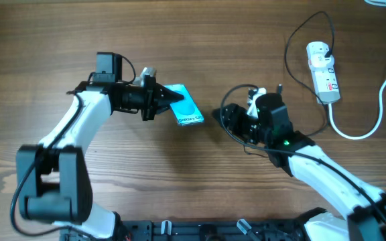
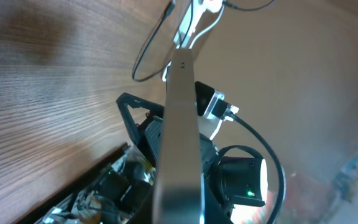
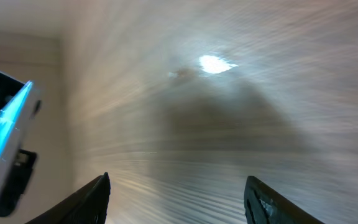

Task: Plug charger to phone and switch on socket
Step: 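Release the phone with the right gripper and reach to the black cable plug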

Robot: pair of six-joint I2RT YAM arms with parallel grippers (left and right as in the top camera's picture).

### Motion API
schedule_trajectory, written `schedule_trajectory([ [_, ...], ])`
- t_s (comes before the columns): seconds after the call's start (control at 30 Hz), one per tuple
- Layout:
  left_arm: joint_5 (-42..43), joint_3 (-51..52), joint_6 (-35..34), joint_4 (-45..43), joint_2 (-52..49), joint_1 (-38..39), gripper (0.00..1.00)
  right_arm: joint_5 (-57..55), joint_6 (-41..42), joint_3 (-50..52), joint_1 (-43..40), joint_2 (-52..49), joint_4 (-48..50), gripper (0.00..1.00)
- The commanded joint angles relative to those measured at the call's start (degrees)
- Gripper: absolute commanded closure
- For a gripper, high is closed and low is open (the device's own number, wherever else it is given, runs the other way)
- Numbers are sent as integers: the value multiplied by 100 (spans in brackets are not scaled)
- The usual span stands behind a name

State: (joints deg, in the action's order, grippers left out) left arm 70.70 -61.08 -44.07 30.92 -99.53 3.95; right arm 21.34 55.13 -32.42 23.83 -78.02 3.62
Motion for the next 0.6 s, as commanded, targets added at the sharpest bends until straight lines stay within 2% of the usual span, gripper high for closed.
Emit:
schedule_trajectory([
  [0.0,811,-28,339,-57,-310,-33,96,-1196,-422,-52,9,785,-678,31],
  [0.1,1128,-28,339,-52,-334,-31,96,-1862,-413,-52,9,1414,-1482,30],
  [0.2,1801,-28,341,-52,-323,-4,96,-2688,-413,-52,9,2260,-2538,30],
  [0.3,1967,-28,334,-13,-323,-4,96,-3303,-415,-52,9,2815,-3237,26],
  [0.57,1967,-28,334,754,-323,-4,96,-3998,-415,-52,9,2883,-3674,26],
])
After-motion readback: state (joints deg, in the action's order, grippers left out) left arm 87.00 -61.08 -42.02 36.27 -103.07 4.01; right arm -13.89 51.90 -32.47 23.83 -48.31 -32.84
